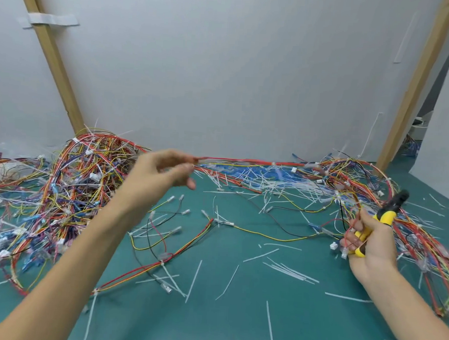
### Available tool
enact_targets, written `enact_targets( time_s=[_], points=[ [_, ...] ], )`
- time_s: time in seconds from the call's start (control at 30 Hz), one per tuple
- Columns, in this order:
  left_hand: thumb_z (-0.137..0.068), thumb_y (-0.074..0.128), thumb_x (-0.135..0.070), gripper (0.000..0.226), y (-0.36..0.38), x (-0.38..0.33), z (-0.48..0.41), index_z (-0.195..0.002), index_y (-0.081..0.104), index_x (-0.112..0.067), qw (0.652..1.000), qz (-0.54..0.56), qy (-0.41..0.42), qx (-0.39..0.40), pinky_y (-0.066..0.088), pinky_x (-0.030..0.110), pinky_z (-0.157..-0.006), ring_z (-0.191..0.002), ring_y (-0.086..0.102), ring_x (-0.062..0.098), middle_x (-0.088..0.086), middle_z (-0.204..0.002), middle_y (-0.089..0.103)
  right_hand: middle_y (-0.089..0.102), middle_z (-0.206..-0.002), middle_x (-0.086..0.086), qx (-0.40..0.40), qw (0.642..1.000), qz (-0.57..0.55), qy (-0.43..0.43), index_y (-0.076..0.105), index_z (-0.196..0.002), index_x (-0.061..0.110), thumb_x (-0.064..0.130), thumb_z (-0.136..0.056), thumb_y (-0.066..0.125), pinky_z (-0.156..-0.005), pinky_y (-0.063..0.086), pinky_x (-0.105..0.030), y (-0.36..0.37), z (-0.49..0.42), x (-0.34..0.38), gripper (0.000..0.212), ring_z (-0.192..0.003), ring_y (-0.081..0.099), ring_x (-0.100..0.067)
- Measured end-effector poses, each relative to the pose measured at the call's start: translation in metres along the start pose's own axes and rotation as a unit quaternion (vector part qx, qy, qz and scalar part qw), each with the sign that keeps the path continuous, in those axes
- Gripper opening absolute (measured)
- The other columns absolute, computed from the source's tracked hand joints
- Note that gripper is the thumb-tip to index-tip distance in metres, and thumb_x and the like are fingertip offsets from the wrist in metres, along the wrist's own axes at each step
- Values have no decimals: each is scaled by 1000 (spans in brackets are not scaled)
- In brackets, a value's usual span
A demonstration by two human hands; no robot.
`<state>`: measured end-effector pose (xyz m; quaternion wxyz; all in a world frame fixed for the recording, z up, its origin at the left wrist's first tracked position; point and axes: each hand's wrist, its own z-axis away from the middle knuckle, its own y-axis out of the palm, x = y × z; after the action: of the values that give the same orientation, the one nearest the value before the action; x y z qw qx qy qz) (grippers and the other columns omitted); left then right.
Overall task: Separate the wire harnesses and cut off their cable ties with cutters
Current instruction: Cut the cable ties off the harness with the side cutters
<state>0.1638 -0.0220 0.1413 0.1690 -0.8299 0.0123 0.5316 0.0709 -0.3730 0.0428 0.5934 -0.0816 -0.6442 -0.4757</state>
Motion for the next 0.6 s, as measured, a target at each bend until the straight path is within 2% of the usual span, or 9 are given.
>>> enact_targets(
  time_s=[0.1,0.17,0.23,0.3,0.37,0.47,0.53,0.6],
  points=[
    [-93,66,-4,16,28,21,44,-108,67,-7,984,57,-70,152,57,25,-70,-70,70,20,2,-84,67,35,-55,8,4,999,-36,28,48,-70,22,22,-101,50,-50,17,-26,-3,-5,2,31,-37,23,-8],
    [-94,65,-4,11,41,47,80,-105,68,-7,973,31,-122,192,56,27,-66,-71,70,23,3,-88,68,37,-54,8,4,999,-39,32,48,-70,22,21,-100,51,-47,18,-25,-5,-7,1,31,-37,23,-9],
    [-96,65,-8,11,41,71,101,-99,70,-17,977,-44,-115,175,54,25,-67,-75,70,25,7,-89,72,38,-54,8,13,999,-22,26,46,-71,22,21,-100,53,-42,20,-23,-5,-7,-1,30,-36,24,-8],
    [-95,66,-14,11,23,92,98,-96,71,-25,978,-157,-30,133,53,27,-70,-79,69,17,-2,-87,73,38,-54,8,42,999,-7,30,44,-71,21,21,-100,54,-40,19,-22,-4,-6,-2,30,-36,24,-8],
    [-94,68,-22,7,-3,105,85,-94,70,-29,958,-263,57,98,50,24,-73,-81,65,2,-14,-86,70,36,-56,7,87,995,-7,54,45,-72,20,21,-99,54,-39,17,-21,-1,-2,-3,29,-37,23,-8],
    [-90,73,-16,12,-45,129,56,-92,71,-28,946,-313,66,59,48,15,-74,-82,65,-3,-16,-83,71,35,-61,4,129,988,17,81,46,-74,17,17,-98,55,-33,18,-19,10,11,-10,26,-37,24,-6],
    [-87,75,-6,19,-60,143,34,-89,70,-24,935,-345,66,42,47,15,-73,-80,65,0,-11,-81,72,40,-60,4,137,985,61,88,48,-75,17,18,-97,57,-31,22,-18,18,22,-20,24,-36,27,-5],
    [-85,74,0,26,-61,152,16,-87,67,-24,925,-371,73,30,48,26,-73,-77,67,16,-4,-79,70,44,-58,6,142,982,78,101,52,-78,18,20,-97,59,-30,25,-17,25,32,-28,21,-36,32,-5]
  ],
)
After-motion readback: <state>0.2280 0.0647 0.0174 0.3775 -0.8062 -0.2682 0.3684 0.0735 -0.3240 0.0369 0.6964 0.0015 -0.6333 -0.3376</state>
